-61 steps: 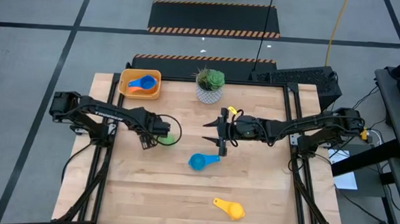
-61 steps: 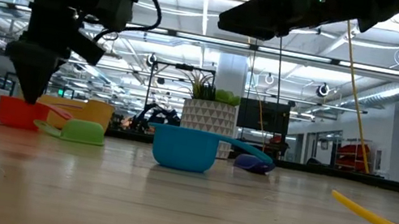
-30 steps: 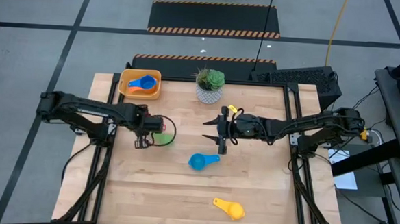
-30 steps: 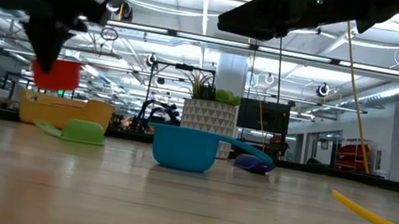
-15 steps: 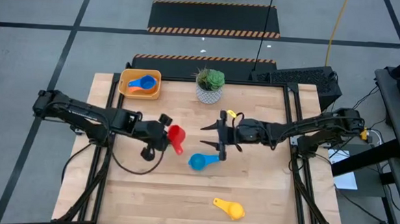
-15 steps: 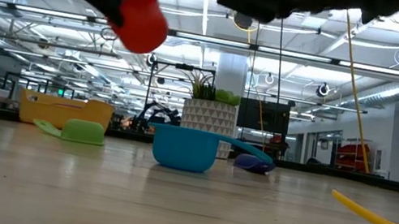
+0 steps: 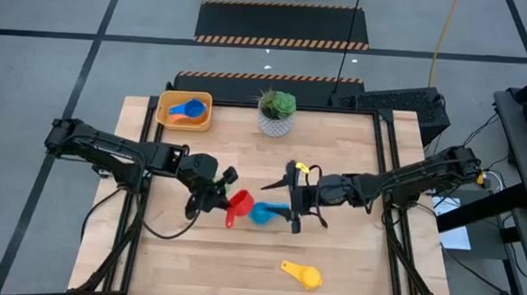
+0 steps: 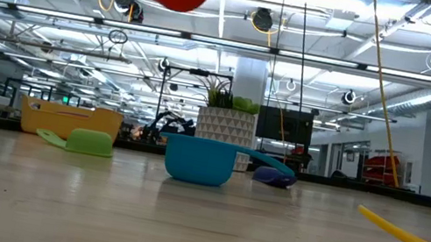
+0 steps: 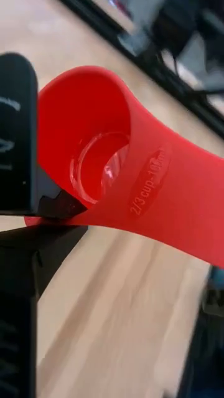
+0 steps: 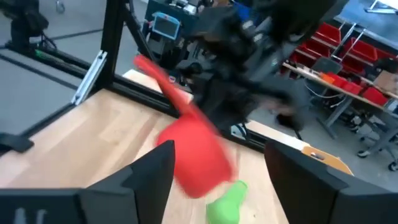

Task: Nest measuring cups in basket
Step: Stack the dark orange measuring cup on top of the dark blue measuring cup in the yellow bin

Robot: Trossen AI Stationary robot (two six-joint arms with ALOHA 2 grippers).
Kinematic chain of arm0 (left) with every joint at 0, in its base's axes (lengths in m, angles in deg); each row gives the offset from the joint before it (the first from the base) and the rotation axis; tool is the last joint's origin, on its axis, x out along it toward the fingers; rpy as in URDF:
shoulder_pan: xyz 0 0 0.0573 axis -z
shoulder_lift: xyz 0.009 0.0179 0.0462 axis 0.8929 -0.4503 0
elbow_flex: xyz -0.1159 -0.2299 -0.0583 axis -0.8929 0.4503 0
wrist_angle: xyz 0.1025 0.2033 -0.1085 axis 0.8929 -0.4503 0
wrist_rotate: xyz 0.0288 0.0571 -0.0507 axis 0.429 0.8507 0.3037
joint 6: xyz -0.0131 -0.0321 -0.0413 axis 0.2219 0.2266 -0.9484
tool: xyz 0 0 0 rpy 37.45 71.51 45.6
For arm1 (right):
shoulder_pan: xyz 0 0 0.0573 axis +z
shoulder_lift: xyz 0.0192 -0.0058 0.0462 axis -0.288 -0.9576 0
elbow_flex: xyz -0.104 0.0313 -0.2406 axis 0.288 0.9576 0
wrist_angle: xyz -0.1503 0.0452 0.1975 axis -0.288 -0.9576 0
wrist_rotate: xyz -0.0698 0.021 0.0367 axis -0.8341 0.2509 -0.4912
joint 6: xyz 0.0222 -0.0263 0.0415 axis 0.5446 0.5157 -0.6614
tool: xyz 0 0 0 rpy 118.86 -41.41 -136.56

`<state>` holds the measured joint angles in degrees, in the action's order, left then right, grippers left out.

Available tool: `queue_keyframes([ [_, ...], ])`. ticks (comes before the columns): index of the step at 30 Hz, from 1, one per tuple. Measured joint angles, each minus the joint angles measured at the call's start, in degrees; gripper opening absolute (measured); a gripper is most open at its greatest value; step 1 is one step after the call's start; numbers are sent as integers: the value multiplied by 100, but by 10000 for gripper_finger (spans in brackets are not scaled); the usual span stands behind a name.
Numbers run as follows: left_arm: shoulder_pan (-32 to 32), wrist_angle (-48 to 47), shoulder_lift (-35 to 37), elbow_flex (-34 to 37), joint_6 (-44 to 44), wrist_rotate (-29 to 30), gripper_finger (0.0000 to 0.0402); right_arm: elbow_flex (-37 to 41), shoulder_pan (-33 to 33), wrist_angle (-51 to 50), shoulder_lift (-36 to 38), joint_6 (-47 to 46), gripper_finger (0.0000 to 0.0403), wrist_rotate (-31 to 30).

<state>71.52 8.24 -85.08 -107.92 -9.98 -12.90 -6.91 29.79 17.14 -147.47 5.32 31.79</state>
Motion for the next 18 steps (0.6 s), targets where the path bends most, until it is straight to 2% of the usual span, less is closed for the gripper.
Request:
queue_keyframes([
  [4, 12, 288, -136, -10, 190, -406, 19, -140, -10, -27, -103, -296, 248, 250],
  [7, -36, 244, -298, 7, 342, -482, 18, -414, 32, -117, -348, -212, 247, 339],
  [12, -166, 382, -436, -5, 648, -1131, 11, -1006, 66, -712, -916, -27, 247, 305],
  [18, -249, 402, -494, 28, 543, -1254, 15, -1498, 113, -745, -1249, 52, 247, 351],
])
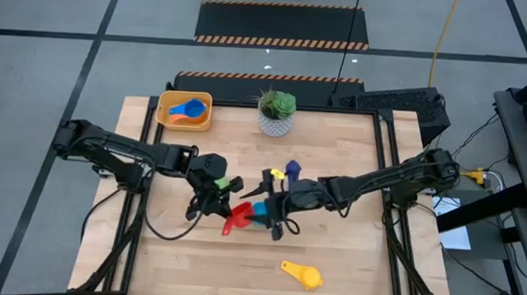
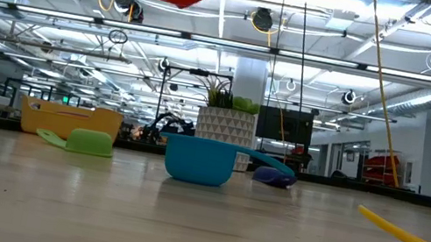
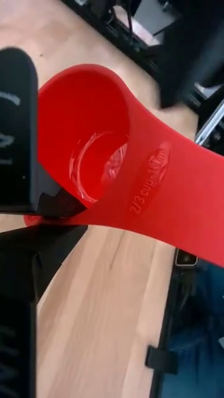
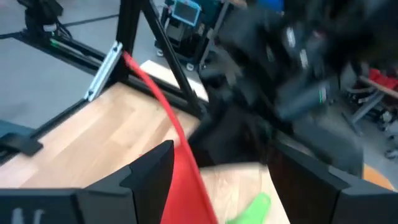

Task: Nest measuring cups in basket
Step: Stack the dark orange measuring cup on top of the dark blue measuring cup in the yellow bin

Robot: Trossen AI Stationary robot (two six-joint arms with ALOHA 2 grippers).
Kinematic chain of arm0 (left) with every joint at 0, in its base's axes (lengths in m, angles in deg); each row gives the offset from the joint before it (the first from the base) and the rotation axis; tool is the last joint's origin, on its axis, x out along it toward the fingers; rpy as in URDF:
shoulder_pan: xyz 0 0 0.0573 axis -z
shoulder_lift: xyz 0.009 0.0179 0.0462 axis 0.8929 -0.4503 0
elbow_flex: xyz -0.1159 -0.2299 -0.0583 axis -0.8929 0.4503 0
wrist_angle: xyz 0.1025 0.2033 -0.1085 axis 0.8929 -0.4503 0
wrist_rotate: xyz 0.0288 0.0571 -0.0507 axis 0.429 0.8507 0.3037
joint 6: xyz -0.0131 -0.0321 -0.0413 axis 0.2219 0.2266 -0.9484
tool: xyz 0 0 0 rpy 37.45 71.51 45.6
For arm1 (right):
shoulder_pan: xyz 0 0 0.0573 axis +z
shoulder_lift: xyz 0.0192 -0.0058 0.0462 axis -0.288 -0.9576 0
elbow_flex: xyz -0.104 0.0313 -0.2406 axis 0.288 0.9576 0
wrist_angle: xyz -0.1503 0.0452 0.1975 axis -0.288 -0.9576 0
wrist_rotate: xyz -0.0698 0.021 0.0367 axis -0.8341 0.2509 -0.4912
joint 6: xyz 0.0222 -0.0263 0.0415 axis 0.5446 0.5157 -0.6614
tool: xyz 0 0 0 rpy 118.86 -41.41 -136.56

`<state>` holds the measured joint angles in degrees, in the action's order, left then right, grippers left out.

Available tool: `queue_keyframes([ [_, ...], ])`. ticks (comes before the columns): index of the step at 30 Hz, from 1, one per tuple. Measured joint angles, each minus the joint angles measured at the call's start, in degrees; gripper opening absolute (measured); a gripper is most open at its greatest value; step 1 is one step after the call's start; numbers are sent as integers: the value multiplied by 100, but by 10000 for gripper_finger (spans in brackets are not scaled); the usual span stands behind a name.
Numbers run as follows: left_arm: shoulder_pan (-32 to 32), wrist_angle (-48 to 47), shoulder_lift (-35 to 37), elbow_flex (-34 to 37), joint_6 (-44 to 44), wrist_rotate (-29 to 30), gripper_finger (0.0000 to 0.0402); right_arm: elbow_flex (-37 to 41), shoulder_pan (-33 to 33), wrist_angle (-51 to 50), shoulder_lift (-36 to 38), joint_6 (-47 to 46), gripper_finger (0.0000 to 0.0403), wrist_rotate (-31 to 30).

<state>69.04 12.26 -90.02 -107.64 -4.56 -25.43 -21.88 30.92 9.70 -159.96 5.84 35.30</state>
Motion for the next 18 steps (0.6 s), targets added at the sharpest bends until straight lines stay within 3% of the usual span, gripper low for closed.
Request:
queue_keyframes([
  [11, -236, 112, -85, 126, -182, -9, 13, -402, 99, -441, -416, 572, 239, -100],
  [18, -236, 257, -85, 123, -197, -6, 23, -408, -65, -608, -415, 543, 160, -43],
])
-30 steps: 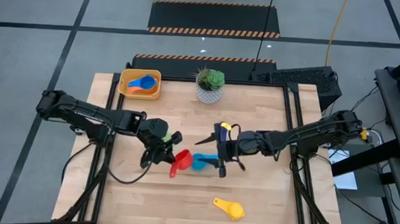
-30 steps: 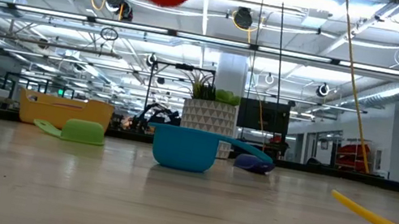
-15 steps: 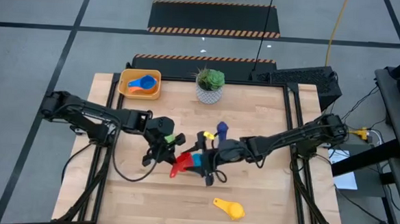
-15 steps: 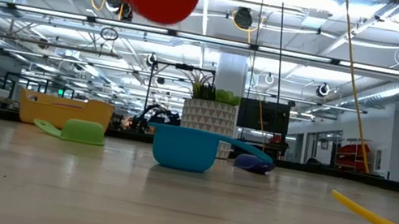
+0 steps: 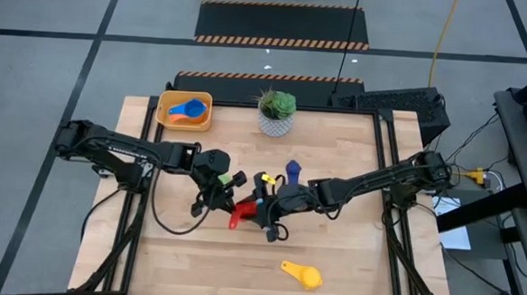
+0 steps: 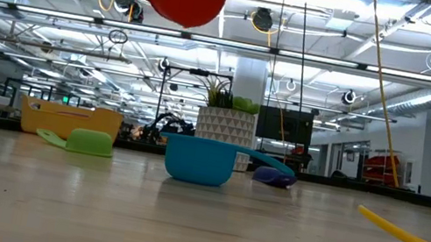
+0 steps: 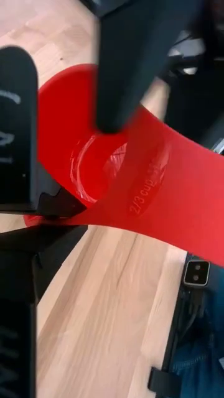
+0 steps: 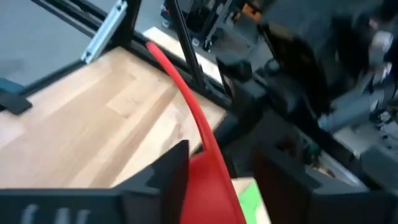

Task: Nest measuring cups in basket
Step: Stack the dark orange measuring cup on top of the dark blue measuring cup in the yellow bin

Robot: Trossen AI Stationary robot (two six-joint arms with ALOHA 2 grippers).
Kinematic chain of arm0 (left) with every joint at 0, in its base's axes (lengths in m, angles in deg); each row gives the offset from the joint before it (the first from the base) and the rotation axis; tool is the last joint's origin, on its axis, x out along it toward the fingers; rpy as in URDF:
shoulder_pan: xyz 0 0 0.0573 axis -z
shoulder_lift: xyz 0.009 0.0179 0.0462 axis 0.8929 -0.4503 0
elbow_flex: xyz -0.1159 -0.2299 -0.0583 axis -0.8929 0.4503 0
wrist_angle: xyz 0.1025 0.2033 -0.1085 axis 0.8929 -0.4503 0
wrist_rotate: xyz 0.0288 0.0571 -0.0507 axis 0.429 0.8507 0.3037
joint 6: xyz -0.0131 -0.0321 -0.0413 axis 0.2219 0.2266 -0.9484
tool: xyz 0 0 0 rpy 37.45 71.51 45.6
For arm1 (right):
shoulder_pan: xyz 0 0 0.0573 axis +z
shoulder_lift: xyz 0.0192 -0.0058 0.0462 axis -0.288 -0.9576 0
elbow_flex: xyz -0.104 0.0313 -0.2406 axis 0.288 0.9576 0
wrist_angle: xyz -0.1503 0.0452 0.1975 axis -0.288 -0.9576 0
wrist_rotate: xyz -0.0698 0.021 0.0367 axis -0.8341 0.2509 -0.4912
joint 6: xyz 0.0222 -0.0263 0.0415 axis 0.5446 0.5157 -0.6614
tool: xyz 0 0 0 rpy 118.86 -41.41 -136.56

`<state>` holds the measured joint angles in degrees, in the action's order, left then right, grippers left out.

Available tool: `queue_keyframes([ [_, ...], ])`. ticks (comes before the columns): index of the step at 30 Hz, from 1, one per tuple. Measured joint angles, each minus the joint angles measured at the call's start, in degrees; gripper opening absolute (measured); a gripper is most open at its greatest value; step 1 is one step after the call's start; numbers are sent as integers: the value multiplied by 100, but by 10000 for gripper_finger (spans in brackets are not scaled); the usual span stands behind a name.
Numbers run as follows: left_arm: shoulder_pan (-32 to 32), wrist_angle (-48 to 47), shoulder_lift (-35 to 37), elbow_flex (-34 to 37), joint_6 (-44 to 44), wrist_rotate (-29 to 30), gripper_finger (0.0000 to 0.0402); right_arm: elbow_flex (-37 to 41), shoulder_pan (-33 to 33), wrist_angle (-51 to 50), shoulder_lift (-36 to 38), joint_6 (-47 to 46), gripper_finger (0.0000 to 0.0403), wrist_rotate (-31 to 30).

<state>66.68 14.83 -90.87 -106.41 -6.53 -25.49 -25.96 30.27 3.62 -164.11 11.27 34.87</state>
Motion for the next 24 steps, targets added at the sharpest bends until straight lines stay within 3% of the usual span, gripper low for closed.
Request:
queue_keyframes([
  [10, 0, 8, -4, 10, -130, 49, 13, -4, -147, -71, -57, 72, 17, 444],
  [14, 15, 238, -9, 15, -1089, 419, 58, -4, -164, -127, -57, 75, 10, 303],
  [17, 67, 295, 41, 15, -1823, 1121, 100, 0, -177, -369, -18, 91, 7, 53],
  [24, 265, 387, 70, 0, -2240, 2523, 189, 2, -174, -828, 146, 96, 2, -504],
])
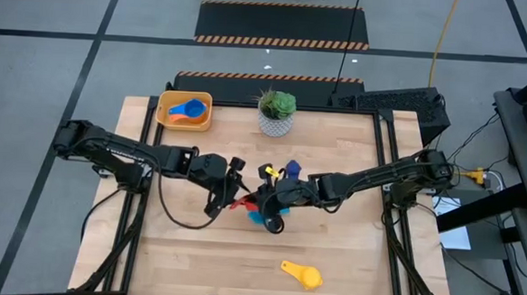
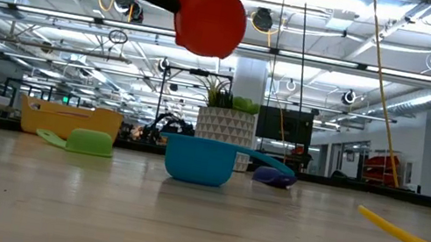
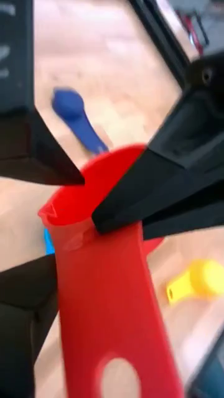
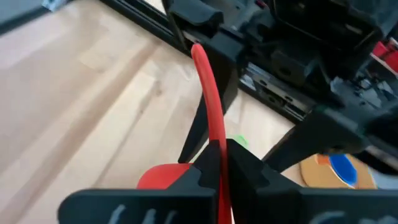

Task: Nest measuring cups in basket
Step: Stack the dark orange measuring cup on top of the dark blue measuring cup in the yellow bin

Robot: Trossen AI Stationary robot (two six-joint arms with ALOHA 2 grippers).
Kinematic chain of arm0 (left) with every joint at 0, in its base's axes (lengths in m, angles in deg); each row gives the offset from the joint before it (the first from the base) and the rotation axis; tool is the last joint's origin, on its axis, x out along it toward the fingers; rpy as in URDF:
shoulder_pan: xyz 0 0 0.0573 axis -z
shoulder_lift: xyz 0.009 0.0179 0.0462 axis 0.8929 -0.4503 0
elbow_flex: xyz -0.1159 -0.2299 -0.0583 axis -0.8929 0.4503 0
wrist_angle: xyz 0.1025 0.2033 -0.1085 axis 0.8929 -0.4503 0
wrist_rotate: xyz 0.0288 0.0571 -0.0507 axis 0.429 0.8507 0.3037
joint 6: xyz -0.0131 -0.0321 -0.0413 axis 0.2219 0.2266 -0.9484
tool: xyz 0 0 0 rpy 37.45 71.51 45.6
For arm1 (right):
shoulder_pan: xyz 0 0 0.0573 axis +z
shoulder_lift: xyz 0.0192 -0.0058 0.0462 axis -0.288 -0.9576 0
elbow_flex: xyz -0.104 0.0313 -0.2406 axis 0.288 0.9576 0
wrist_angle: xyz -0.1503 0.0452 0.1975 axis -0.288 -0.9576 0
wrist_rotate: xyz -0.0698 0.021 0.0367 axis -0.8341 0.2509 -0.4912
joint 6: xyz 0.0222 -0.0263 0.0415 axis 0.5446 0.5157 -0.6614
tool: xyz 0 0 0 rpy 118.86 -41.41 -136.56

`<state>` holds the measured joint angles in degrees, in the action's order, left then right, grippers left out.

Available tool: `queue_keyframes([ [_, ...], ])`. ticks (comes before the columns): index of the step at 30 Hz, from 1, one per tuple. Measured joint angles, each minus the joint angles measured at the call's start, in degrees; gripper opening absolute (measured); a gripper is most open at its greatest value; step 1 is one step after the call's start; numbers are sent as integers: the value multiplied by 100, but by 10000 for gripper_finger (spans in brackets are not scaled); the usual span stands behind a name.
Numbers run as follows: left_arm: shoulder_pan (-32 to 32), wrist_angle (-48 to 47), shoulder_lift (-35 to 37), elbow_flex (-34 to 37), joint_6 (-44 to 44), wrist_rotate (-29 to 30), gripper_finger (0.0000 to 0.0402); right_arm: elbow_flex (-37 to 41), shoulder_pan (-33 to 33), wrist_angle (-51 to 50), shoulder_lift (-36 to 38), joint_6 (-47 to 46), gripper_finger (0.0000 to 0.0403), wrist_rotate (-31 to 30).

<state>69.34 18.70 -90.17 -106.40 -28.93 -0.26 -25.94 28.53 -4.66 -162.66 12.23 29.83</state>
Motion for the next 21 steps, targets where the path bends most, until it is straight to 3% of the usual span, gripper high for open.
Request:
queue_keyframes([
  [11, 247, -68, 473, -11, -732, 1547, 254, 4, -8, -588, 221, -322, 1, -1217],
  [21, 620, -400, 968, -12, -1232, 2748, 254, 4, -176, -892, 284, -666, 0, -3035],
])
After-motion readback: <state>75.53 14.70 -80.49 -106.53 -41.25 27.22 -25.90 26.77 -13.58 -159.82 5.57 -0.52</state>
